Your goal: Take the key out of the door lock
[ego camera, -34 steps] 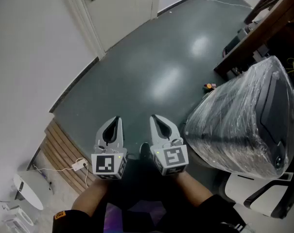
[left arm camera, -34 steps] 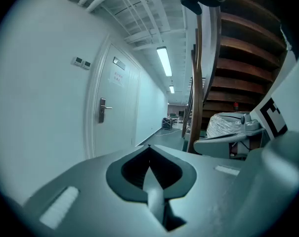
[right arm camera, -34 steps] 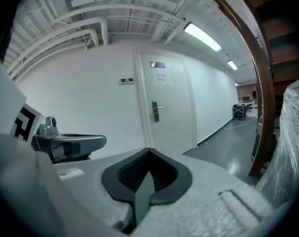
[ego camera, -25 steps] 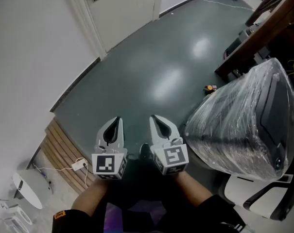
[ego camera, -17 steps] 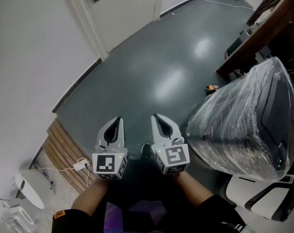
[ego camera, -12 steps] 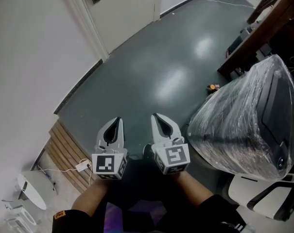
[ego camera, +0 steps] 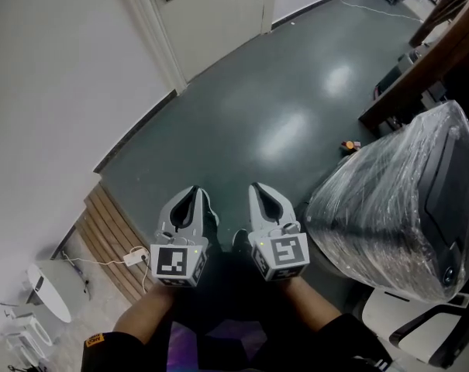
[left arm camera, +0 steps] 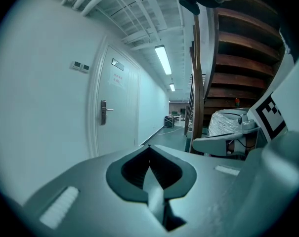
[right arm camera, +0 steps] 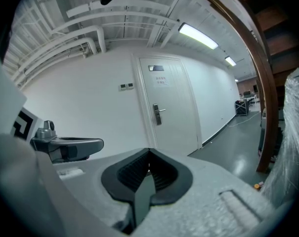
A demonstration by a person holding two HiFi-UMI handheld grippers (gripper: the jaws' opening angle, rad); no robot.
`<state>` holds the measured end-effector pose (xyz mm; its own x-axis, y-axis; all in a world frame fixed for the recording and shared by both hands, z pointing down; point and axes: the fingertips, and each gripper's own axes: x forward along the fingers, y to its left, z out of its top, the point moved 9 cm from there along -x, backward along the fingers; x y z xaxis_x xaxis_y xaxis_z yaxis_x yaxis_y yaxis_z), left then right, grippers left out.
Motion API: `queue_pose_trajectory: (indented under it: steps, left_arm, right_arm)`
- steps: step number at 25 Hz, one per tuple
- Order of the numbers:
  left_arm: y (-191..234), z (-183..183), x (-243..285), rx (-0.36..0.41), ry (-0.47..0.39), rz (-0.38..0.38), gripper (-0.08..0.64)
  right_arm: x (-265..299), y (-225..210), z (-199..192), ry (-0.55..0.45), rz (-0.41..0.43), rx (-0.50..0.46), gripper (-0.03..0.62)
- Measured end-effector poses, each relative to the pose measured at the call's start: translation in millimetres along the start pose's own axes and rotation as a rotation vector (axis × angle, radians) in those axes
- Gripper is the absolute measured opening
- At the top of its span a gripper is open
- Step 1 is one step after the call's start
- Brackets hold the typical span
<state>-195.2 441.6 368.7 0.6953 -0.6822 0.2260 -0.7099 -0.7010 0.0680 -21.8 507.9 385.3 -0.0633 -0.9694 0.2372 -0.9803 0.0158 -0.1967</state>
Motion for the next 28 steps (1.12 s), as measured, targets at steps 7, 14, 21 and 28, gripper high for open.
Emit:
queue_pose_trajectory:
  steps: [7, 14, 21, 28]
  left_arm:
    - [21, -1, 42, -0.053, 0.024, -0.040, 0.018]
    - [61, 7, 110, -0.081, 0.033, -0.094, 0.018]
    - [133, 28, 181, -0.115, 0.028, -0.120, 0.018]
    - [194, 52, 227, -0.114, 0.001, -0.121, 0.018]
  right_arm:
    - [32, -7, 9, 0.064, -0.040, 0.009, -0.008]
    - [103, -25, 24, 0.095, -0.050, -0.034, -0.008]
    - [198, -21, 69, 0.085, -0.054, -0.084, -0.008]
    - [269, -2, 98, 0.085, -0.048, -0.133, -0.008]
